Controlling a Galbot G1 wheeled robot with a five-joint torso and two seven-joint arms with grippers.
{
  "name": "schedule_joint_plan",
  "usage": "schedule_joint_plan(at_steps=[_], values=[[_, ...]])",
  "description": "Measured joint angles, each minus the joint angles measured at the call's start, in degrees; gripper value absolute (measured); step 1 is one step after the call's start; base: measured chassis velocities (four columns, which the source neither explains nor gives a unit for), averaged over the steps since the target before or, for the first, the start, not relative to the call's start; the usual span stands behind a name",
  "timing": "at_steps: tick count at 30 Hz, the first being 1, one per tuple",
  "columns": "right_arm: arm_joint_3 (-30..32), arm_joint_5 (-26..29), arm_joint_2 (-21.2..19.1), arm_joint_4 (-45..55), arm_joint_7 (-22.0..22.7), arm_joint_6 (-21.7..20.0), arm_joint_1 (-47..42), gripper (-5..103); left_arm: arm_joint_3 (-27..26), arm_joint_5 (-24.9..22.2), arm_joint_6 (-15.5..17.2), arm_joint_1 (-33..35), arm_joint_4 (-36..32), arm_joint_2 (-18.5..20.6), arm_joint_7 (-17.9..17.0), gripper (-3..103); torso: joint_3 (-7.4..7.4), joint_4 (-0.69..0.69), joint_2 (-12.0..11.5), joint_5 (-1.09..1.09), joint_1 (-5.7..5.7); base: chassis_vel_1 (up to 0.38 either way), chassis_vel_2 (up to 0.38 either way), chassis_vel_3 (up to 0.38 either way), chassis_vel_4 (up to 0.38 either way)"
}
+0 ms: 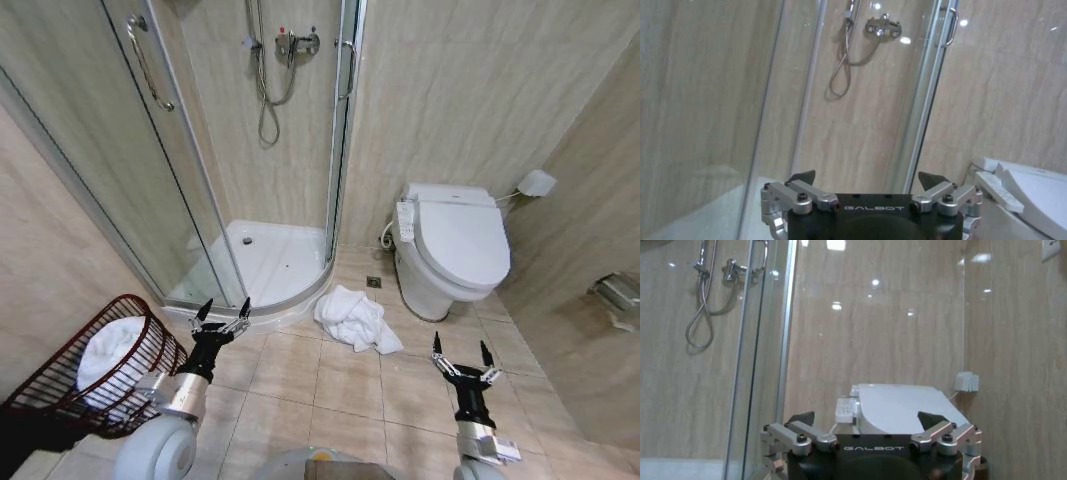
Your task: Discard the used towel into the hamper.
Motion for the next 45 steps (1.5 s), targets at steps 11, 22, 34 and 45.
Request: schedule_joint_plan(at_steps=[11, 22, 34, 45], values=[[0.27, 0.21, -0.04, -0.43, -0.58, 1.41, -0.71, 100, 0.0, 0.0, 0.0, 0.0, 0.0, 0.0, 0.0, 100, -1.48, 0.0, -2.39, 0.0, -0.9, 0.0, 0.0, 0.0, 0.0], [-0.33, 1.52, -0.03, -0.91, -1.04, 2.46, 0.73, 100, 0.0, 0.0, 0.0, 0.0, 0.0, 0.0, 0.0, 100, -2.76, 0.0, -4.49, 0.0, -1.69, 0.0, 0.0, 0.0, 0.0], [-0.47, 1.29, -0.15, -1.0, -0.77, -0.45, 1.15, 100, 0.0, 0.0, 0.0, 0.0, 0.0, 0.0, 0.0, 100, -4.42, 0.0, -6.97, 0.0, -2.51, 0.0, 0.0, 0.0, 0.0], [-0.33, 2.14, -0.17, -1.63, -3.41, -1.39, 0.66, 100, 0.0, 0.0, 0.0, 0.0, 0.0, 0.0, 0.0, 100, -5.42, 0.0, -8.37, 0.0, -2.94, 0.0, 0.0, 0.0, 0.0]])
